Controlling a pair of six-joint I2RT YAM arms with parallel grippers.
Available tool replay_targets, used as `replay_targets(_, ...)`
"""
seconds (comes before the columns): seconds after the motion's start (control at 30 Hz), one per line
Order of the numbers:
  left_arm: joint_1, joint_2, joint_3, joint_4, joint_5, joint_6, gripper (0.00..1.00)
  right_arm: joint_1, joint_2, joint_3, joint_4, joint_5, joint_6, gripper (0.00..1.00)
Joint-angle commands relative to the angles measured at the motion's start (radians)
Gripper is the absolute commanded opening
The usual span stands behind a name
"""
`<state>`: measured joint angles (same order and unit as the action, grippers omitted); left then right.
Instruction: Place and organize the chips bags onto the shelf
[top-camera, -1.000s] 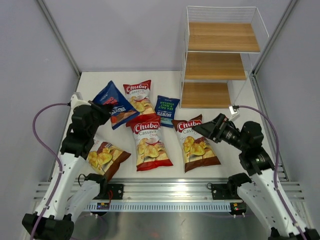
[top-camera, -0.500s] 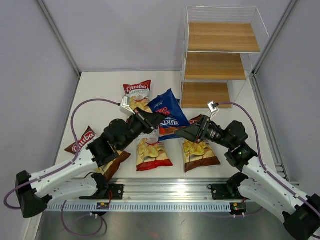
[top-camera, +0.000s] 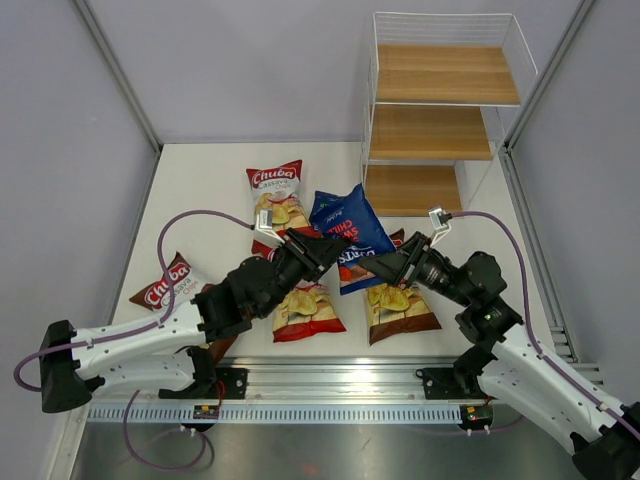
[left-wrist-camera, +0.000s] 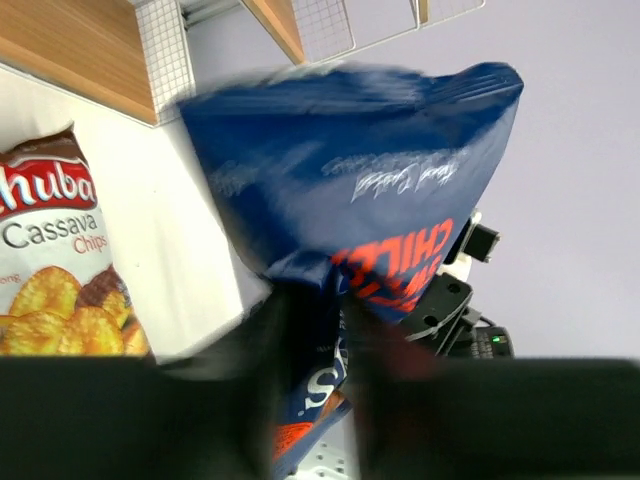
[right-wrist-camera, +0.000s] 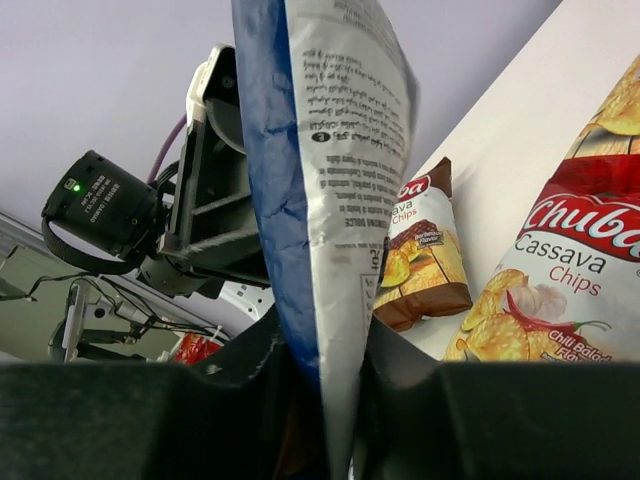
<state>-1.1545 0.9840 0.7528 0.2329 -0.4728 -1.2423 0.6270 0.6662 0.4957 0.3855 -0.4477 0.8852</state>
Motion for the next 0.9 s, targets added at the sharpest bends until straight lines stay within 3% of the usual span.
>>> replay_targets(0.0, -0.008, -0.008, 0.046, 0.034, -0.072, 0.062, 0.38, 0.010, -0.020, 0.007, 0.046, 0.012, -0.041, 0.26)
replay_targets(0.07, -0.010, -0.019, 0.040, 0.058, -0.040, 0.121, 0.66, 0.010, -0.023, 0.023, 0.032, 0.001, -0.052, 0.20)
replay_targets(0.17, -0.010, -0.056, -0.001, 0.124, 0.016, 0.194, 0.90, 0.010, -0.037, 0.047, 0.003, -0.034, -0.080, 0.11)
replay_targets(0.27, -0.010, -0.108, -0.038, 0.163, 0.082, 0.297, 0.99, 0.010, -0.057, 0.087, -0.057, -0.110, -0.110, 0.09)
replay_targets(0.43, -0.010, -0.194, -0.102, 0.243, 0.262, 0.501, 0.99, 0.008, -0.051, 0.178, -0.184, -0.279, -0.112, 0.09)
replay_targets(0.57, -0.011, -0.261, -0.142, 0.296, 0.400, 0.622, 0.99, 0.010, 0.013, 0.250, -0.201, -0.464, -0.017, 0.08)
replay_targets(0.83, -0.011, -0.304, -0.167, 0.396, 0.563, 0.672, 0.99, 0.010, 0.058, 0.314, -0.269, -0.605, 0.012, 0.09)
replay_targets(0.87, -0.011, -0.304, -0.165, 0.402, 0.571, 0.669, 0.92, 0.008, 0.061, 0.329, -0.336, -0.586, -0.005, 0.09)
